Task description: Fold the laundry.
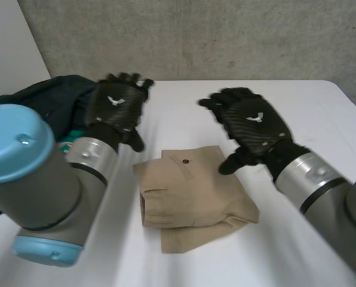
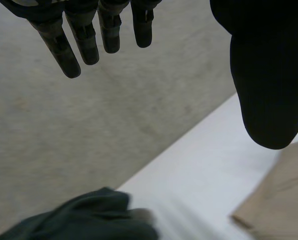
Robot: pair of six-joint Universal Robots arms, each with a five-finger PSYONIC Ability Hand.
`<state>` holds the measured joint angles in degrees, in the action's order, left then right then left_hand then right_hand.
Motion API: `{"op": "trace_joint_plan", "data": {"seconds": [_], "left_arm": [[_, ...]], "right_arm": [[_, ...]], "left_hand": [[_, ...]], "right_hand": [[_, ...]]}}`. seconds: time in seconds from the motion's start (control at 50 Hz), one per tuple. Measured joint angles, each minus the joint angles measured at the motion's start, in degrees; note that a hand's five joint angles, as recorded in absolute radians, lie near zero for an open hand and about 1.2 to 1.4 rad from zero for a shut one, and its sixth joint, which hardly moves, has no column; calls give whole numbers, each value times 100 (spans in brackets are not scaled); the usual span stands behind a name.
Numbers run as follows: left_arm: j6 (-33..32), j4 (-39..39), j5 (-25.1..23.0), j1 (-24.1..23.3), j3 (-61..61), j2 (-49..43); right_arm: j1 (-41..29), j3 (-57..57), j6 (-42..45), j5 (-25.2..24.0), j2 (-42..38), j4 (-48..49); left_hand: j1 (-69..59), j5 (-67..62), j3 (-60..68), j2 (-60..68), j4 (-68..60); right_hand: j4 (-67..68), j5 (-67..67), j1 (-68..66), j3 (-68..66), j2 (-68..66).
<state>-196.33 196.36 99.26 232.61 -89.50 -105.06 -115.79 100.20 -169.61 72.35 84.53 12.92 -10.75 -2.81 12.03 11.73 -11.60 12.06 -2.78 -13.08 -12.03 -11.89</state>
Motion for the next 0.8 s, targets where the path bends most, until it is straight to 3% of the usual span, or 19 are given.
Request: {"op": "trace_joint_plan", "data": {"seconds": [0.14, 0.3, 0.44, 0.62, 0.8], "left_arm": [[454, -604, 10, -514, 518, -743], [853, -1430, 46, -630, 698, -1594], [883, -1774, 57, -703, 411, -1825], [814, -1731, 47, -720, 257, -1573], [806, -1654, -35, -650, 632, -779]], "right_arm": [[442, -863, -102, 17, -1035, -1155], [404, -1860, 71, -2, -2311, -2152], [363, -2111, 681, 33, -2901, -2455], [347, -1926, 1647, 400, -2900, -2351], [428, -1167, 958, 793, -1780, -1199]], "left_hand": [[0, 0, 0, 0, 0], [0, 0, 0, 0, 0], [15, 0, 0, 0, 0], [127, 0, -77, -66, 0], [127, 0, -77, -66, 0]], "right_hand": [[0, 0, 0, 0, 0], [0, 0, 0, 0, 0], [0, 2, 0, 0, 0], [0, 1, 132, 0, 29], [0, 6, 137, 0, 32]]}}
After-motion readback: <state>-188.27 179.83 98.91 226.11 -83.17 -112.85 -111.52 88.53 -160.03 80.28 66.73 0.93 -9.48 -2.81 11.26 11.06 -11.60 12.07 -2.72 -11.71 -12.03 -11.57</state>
